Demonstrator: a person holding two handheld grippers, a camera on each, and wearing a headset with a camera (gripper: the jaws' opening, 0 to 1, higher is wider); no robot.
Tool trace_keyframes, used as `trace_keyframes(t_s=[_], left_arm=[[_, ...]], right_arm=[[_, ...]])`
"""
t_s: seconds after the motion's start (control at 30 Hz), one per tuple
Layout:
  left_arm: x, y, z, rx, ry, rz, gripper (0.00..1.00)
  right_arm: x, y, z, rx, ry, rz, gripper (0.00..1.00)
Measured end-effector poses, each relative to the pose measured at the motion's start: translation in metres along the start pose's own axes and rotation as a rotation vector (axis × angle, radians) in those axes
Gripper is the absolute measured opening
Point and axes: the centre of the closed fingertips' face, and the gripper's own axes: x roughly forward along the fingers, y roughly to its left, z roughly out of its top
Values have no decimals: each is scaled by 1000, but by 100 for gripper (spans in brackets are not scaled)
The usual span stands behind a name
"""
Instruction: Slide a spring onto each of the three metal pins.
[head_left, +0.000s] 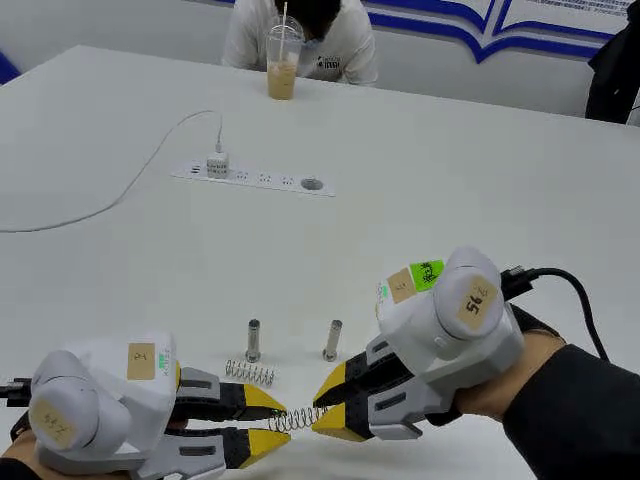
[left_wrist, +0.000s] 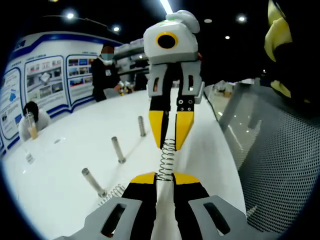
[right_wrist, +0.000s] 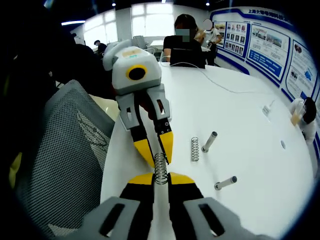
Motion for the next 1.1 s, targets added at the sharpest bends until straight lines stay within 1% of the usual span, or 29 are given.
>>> trace_keyframes(t_s=[0.3, 0.63, 0.9, 1.1], left_arm=[[1, 1, 1, 0, -2, 1, 11], [3, 3, 3, -1, -10, 2, 11], [6, 2, 6, 3, -16, -1, 11], [8, 1, 7, -3, -19, -2, 11]], right_arm=[[-2, 0, 15, -26, -22, -11, 11], [-1, -1, 28, -49, -34, -23, 11], [1, 1, 36, -62, -44, -23, 12], [3, 1, 38, -58, -53, -23, 12]])
